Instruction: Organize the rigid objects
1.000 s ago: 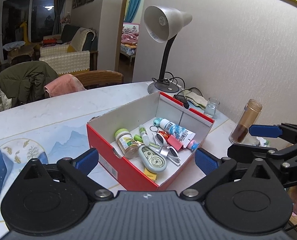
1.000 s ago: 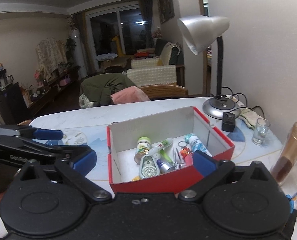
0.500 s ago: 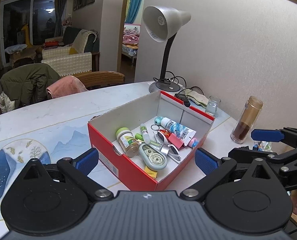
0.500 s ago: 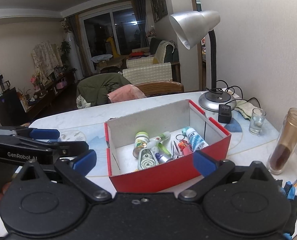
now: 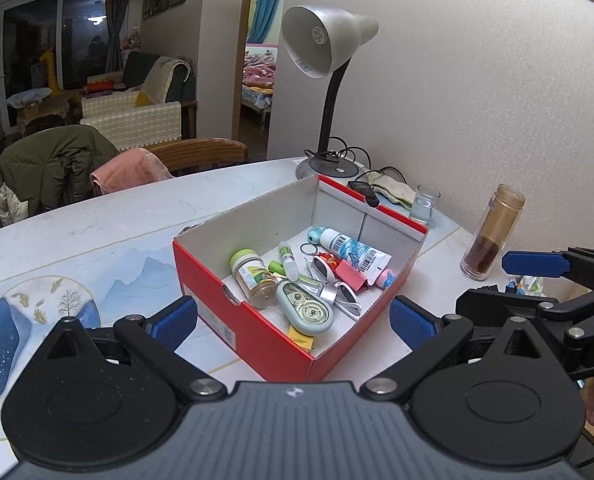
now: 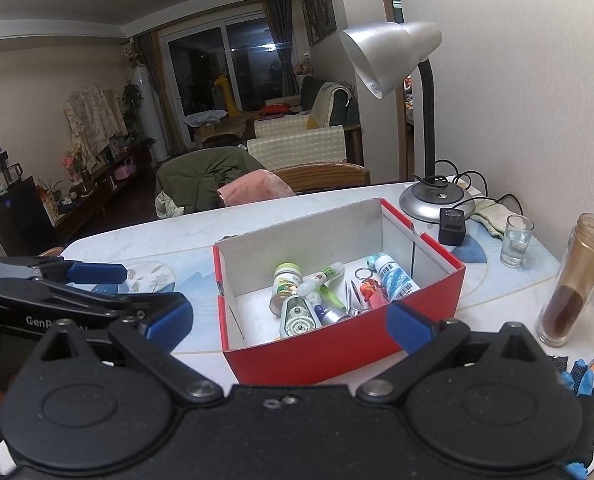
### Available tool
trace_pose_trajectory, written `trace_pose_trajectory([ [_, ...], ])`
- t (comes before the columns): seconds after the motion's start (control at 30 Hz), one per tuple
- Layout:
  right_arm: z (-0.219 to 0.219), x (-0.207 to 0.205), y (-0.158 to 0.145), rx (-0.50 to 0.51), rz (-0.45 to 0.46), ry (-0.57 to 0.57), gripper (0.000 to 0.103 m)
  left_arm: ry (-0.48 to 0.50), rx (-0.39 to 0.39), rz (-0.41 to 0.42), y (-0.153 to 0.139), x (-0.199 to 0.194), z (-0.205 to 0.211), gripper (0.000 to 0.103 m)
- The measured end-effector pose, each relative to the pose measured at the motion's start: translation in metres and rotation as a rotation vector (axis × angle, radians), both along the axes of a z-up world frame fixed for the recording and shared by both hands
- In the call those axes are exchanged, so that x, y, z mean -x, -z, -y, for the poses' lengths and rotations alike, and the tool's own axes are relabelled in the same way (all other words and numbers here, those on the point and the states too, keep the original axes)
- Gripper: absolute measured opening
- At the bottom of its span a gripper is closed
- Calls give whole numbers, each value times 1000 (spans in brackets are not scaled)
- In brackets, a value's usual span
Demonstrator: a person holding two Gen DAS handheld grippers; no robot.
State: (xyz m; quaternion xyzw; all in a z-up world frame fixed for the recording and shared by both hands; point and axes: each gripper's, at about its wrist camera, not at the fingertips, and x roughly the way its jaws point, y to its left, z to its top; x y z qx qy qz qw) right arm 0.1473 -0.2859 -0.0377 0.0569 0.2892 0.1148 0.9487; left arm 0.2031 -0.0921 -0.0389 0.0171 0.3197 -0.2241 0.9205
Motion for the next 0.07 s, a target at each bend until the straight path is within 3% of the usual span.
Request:
trace_pose_trajectory([
  [0.07, 0, 0, 0, 0, 0, -1, 103, 0, 0, 0, 0, 0, -1, 103],
])
